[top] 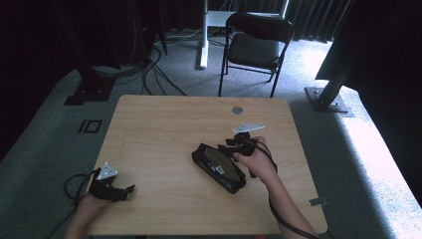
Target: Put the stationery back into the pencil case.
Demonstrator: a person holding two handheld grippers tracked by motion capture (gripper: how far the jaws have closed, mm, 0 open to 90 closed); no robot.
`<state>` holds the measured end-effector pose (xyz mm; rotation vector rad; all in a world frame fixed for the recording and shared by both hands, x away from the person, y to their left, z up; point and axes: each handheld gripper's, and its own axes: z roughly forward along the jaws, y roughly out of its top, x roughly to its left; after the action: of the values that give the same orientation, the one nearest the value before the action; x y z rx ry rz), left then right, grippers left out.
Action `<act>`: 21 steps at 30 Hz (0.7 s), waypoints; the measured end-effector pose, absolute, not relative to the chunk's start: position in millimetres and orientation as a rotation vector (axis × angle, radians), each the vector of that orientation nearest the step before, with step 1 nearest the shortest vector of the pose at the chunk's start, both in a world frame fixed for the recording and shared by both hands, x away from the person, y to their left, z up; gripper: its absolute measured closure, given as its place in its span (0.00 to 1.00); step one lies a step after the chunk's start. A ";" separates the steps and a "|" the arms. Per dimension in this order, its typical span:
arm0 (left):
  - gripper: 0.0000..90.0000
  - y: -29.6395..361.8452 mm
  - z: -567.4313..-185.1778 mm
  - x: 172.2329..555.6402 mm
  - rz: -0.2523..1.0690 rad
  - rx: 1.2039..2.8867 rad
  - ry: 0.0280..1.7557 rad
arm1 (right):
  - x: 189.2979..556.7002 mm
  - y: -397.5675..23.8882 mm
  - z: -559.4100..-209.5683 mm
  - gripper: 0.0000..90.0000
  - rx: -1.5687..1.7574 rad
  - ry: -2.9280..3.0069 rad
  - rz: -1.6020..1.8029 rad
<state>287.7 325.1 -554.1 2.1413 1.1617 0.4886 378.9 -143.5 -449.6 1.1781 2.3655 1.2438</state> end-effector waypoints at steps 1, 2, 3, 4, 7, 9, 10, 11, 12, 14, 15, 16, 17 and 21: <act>0.02 325.1 -554.1 287.7 0.489 2.141 1.162 | 378.9 -143.5 -449.6 0.60 1.178 2.366 1.244; 0.02 325.2 -554.1 287.8 0.489 2.142 1.161 | 380.3 -146.7 -450.5 0.59 1.191 2.348 1.245; 0.02 325.1 -554.1 287.7 0.488 2.141 1.162 | 381.2 -148.5 -451.1 0.58 1.193 2.342 1.241; 0.02 325.1 -554.1 287.7 0.488 2.141 1.162 | 381.9 -150.2 -451.7 0.57 1.194 2.338 1.236; 0.02 325.1 -554.1 287.7 0.488 2.141 1.162 | 383.9 -156.1 -453.7 0.55 1.205 2.308 1.226; 0.02 325.1 -554.1 287.7 0.488 2.141 1.162 | 385.5 -160.8 -455.3 0.53 1.220 2.280 1.229; 0.02 325.1 -554.1 287.7 0.488 2.141 1.162 | 386.0 -163.0 -456.1 0.51 1.229 2.272 1.223; 0.02 325.1 -554.1 287.7 0.489 2.141 1.162 | 386.6 -165.3 -457.0 0.50 1.233 2.263 1.218; 0.02 325.1 -554.1 287.7 0.488 2.141 1.162 | 387.0 -168.0 -457.8 0.50 1.242 2.244 1.221; 0.02 325.1 -554.1 287.7 0.488 2.141 1.162 | 388.0 -173.2 -459.3 0.50 1.256 2.226 1.215; 0.02 325.1 -554.1 287.7 0.488 2.141 1.162 | 388.2 -175.7 -460.2 0.50 1.263 2.218 1.210; 0.02 325.1 -554.1 287.7 0.488 2.141 1.162 | 388.5 -178.2 -461.0 0.49 1.270 2.205 1.211; 0.02 325.1 -554.1 287.7 0.488 2.141 1.162 | 388.7 -180.6 -462.1 0.47 1.280 2.198 1.213; 0.02 325.1 -554.1 287.7 0.488 2.141 1.162 | 389.9 -191.1 -469.1 0.43 1.309 2.161 1.201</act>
<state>287.7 325.1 -554.1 2.1413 1.1618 0.4884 389.9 -191.1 -469.1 1.3089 2.1605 1.2012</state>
